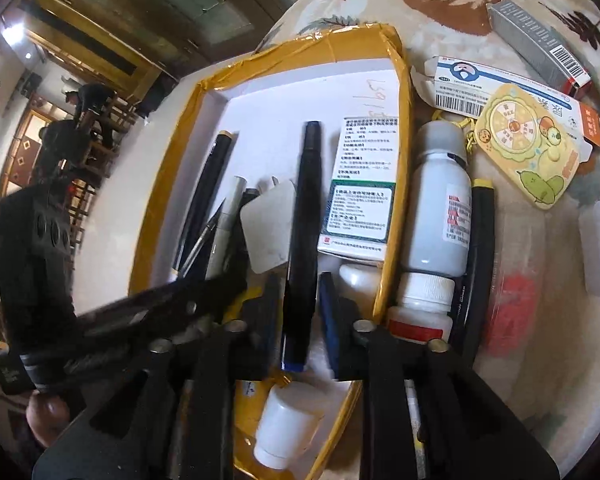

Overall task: Organize objects
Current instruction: 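Carry both markers into the white tray and open both tools, then move both tools back over the pile toward the white charger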

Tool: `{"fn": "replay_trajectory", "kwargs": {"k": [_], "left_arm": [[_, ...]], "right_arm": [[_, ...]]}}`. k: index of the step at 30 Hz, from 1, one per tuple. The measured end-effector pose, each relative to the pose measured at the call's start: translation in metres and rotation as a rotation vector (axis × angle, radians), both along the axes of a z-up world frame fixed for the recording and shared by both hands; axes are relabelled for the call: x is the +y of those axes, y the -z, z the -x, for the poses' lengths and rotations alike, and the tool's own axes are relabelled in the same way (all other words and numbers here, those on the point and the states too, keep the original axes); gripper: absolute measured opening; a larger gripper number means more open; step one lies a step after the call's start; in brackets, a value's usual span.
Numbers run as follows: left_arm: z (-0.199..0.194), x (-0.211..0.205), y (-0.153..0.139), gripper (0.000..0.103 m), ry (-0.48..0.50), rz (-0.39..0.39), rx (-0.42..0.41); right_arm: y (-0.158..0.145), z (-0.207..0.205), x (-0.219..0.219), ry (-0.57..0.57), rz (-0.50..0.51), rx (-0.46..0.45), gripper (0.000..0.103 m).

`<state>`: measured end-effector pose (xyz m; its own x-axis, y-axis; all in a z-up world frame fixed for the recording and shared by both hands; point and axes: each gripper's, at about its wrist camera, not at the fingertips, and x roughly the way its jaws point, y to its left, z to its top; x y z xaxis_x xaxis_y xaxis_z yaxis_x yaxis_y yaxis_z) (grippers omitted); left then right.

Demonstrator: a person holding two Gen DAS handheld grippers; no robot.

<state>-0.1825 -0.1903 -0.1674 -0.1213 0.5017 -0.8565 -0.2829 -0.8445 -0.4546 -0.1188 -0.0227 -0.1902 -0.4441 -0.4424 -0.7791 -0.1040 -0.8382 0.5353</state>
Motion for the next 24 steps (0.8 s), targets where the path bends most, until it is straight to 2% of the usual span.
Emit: {"fn": "replay_trajectory", "kwargs": {"k": [2, 4, 10, 14, 19, 24], "left_arm": [[0.0, -0.009, 0.0, 0.076, -0.042, -0.047, -0.045], [-0.004, -0.011, -0.007, 0.076, -0.056, -0.064, -0.024], [-0.032, -0.006, -0.039, 0.076, -0.03, -0.12, 0.086], [-0.047, 0.005, -0.054, 0.076, 0.005, -0.126, 0.131], [-0.069, 0.031, -0.071, 0.076, 0.066, -0.135, 0.172], [-0.087, 0.057, -0.08, 0.076, 0.131, -0.13, 0.208]], "right_arm": [[-0.005, 0.0, 0.002, -0.009, 0.026, 0.018, 0.04], [-0.013, -0.002, 0.002, -0.008, 0.029, 0.04, 0.051], [-0.032, -0.015, 0.009, 0.028, 0.078, 0.092, 0.051], [-0.05, -0.024, 0.023, 0.054, 0.081, 0.119, 0.051], [-0.07, -0.04, 0.049, 0.068, 0.008, 0.152, 0.051], [-0.064, -0.052, 0.09, 0.164, -0.02, 0.125, 0.051]]}}
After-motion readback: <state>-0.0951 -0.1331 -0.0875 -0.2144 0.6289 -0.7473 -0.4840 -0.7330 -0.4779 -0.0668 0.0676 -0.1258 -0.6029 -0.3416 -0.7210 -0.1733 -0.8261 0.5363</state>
